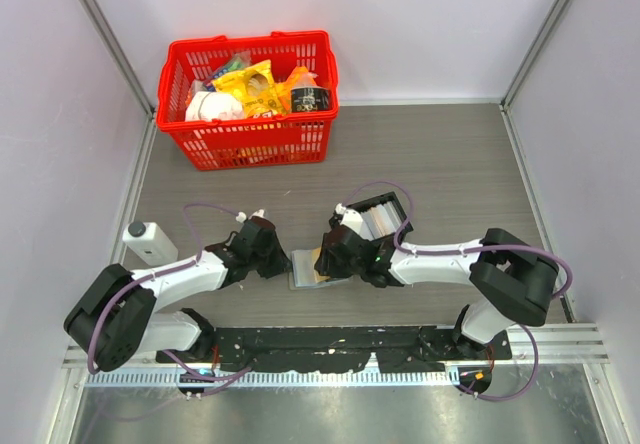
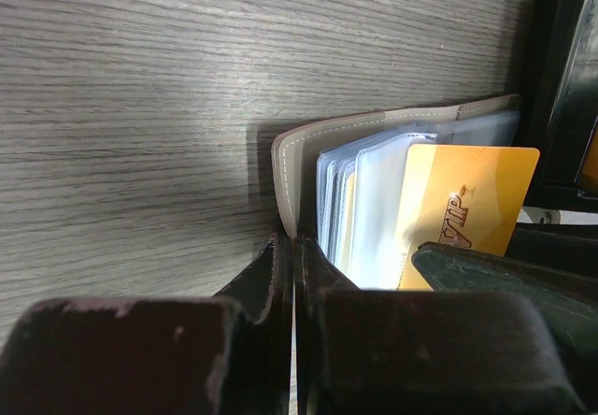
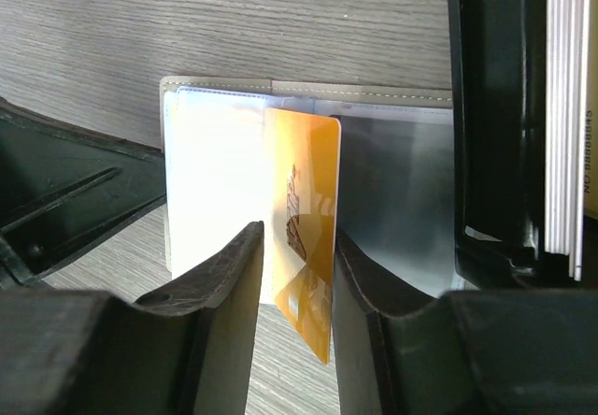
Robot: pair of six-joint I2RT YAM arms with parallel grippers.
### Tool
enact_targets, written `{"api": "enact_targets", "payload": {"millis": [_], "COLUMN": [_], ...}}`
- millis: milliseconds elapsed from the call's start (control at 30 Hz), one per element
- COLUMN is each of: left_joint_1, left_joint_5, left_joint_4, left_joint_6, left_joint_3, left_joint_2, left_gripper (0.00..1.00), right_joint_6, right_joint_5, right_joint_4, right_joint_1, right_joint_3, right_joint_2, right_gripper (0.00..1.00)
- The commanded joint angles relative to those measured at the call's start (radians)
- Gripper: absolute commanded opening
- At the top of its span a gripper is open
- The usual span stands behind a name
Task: Put the credit cards into the card holder
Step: Insert the credit card into the card holder.
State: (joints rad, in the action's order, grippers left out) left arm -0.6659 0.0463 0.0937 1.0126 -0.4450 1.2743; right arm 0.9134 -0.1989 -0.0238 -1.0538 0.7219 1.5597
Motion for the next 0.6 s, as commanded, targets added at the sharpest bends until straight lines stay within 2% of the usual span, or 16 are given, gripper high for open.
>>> {"api": "enact_targets", "payload": {"millis": [0, 567], "left_joint_1": [-0.001, -0.003], "left_joint_5": [-0.065, -0.060], "left_joint_4": [0.130, 0.132], "left_joint_6": [-0.046, -0.051], "left_joint_3": [0.043, 0.040], "left_joint_2": [0.048, 0.048], "left_gripper": [0.00, 0.00], "right_joint_6": [-0.011, 0.007], "right_joint_5": [0.001, -0.051], "right_joint_4": [-0.047, -0.037], "right_joint_1": [-0.003, 0.017], "right_joint_3": [-0.018, -0.047], "right_joint_2": [-0.062, -0.105], "right_gripper": [0.39, 0.40]}}
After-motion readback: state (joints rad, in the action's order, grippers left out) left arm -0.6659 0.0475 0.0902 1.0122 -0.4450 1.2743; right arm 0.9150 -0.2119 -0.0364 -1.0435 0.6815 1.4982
